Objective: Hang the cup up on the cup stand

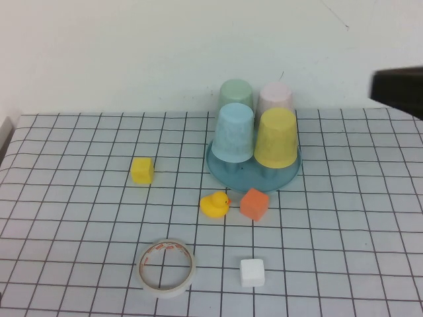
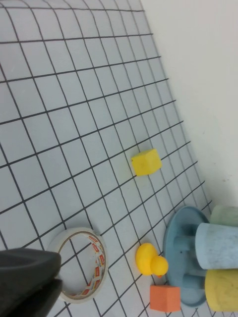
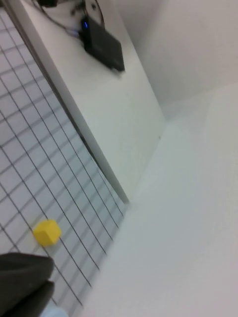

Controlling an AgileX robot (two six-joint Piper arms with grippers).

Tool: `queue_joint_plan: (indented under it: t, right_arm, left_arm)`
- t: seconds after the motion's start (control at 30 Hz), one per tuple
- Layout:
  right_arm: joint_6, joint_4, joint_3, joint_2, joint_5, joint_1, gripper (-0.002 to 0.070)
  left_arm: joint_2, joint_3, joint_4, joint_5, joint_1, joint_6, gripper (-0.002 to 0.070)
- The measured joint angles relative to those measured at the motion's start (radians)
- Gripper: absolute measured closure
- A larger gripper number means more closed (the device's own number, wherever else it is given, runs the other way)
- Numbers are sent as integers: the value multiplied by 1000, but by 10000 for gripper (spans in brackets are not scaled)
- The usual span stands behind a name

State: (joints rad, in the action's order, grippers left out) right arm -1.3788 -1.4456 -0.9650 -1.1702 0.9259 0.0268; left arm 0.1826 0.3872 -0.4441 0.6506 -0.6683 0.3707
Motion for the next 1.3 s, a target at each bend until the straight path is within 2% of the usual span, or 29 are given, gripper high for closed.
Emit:
queue_joint_plan:
  t: [0.33,0.53,1.0,1.17,1.3]
  right_arm:
    - [-27,-2,257,498,-272,0,664]
    - [-27,-4,356,716,-401,0,664]
    - [-17,-4,566,785,-416,0,664]
    - [-26,1,653,796,-547,0,664]
    - [-116,1,682,878,-666,0,664]
  left_arm:
    - [0,-5,-1,-6,0,22,676]
    - [0,-5,-1,-6,0,23,676]
    - [0,-5,-1,-6,0,24,676]
    - [0,-5,-1,-6,0,25,676]
    - [0,-5,-1,-6,0,25,676]
